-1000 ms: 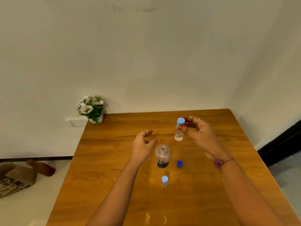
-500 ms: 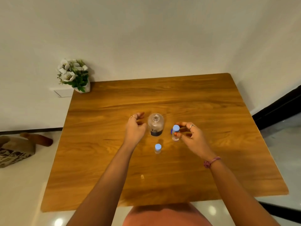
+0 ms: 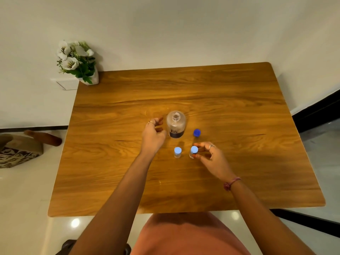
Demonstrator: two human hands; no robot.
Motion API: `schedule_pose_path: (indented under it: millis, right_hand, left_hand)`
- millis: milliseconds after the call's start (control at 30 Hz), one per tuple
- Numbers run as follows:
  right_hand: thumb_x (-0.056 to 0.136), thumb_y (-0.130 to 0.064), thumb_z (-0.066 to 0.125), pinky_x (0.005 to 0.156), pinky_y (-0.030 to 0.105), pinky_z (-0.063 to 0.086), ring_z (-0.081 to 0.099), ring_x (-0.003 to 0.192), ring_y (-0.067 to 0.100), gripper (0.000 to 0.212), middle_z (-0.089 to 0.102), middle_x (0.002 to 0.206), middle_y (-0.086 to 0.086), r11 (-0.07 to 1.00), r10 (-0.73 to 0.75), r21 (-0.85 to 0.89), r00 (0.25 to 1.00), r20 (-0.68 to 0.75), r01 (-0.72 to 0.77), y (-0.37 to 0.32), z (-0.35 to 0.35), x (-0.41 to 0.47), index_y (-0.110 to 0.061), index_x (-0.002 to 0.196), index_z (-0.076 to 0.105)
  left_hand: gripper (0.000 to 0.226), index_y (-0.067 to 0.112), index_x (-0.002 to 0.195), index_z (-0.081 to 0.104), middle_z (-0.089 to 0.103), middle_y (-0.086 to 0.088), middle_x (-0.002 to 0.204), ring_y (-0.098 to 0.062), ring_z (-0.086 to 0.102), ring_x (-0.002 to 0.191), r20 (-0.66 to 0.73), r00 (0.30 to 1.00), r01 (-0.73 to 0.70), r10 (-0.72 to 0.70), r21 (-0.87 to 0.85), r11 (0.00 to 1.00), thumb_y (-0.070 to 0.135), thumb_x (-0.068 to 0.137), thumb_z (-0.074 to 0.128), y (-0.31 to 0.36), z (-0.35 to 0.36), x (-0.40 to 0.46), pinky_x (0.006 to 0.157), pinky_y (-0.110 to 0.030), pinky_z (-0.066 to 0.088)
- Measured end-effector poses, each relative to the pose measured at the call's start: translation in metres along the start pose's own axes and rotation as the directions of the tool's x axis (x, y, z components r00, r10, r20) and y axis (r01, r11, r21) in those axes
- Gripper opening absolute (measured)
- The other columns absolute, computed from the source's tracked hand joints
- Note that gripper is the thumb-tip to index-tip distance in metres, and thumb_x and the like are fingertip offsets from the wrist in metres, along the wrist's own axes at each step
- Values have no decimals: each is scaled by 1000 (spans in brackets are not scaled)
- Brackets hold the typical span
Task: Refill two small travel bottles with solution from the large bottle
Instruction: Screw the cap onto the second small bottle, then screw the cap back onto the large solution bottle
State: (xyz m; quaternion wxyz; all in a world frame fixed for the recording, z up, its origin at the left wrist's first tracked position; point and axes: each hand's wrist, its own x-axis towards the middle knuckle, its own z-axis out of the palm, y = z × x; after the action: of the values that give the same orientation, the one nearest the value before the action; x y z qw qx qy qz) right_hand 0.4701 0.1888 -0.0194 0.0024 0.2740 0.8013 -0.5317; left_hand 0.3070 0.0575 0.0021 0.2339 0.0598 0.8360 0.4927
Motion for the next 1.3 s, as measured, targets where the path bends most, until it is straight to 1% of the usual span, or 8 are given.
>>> schedule_pose_path:
  millis: [233,433,567,733,900,1033,1200,1300]
  right_hand:
    - [81,-5,68,82,6,42,51,99,-8,39,55,116,-9,1000,2,-18,1000,29,-1,-1,-7,0,-17,117,60]
    - [80,9,61,85,15,45,56,106,9,49,56,121,-4,999,-6,-43,997,78,9,2,-21,4,-15,123,56]
    - [83,10,54,81,14,47,57,104,12,46,57,123,2,1000,1,-12,1000,-15,-1,7,-33,18,-12,123,54]
    - [84,-1,63,93,32,49,55,110,16,46,53,128,5,995,42,-81,994,-103,-50,8,-25,49,-9,127,51]
    - [78,-9,72,91,21,42,50,107,11,55,47,130,5,985,18,-168,991,-131,-40,7,-11,71,-11,129,50]
    - [78,-9,72,100,35,45,50,117,20,56,48,132,7,977,60,-197,990,-127,-85,12,-4,81,-9,129,50]
    - [78,-10,72,99,38,45,51,116,21,50,53,127,8,968,72,-230,987,-142,-104,17,-1,85,-10,125,54]
    - [80,-12,71,99,38,45,51,116,21,46,55,125,7,960,81,-255,986,-143,-115,18,-1,87,-11,123,56]
  left_hand:
    - [60,18,131,47,55,3,126,-11,54,105,18,1000,0,0,30,1000,0,79,69,-3,7,2,75,-23,49]
    - [84,13,140,36,49,-4,134,-16,47,121,79,996,-35,29,68,997,9,69,81,-7,9,4,96,-31,45]
    - [96,13,142,32,44,-5,140,-15,43,127,96,992,-87,79,76,993,21,63,87,-12,10,7,99,-26,37]
    - [107,12,143,32,41,-1,143,-12,40,130,105,988,-121,114,68,990,35,56,89,-16,16,9,102,-23,34]
    - [107,10,142,33,43,-2,141,-13,40,131,117,983,-148,141,54,987,35,54,90,-21,22,16,106,-24,34]
    - [104,10,141,34,45,-4,141,-15,41,131,115,984,-145,139,47,988,31,56,90,-26,25,21,109,-32,37]
    - [81,21,126,44,55,10,122,-7,50,119,132,978,-160,159,-10,987,29,59,89,-30,29,24,95,-15,40]
    - [75,22,124,45,57,9,119,-6,52,115,134,978,-156,157,-22,988,26,62,88,-31,32,25,94,-16,41]
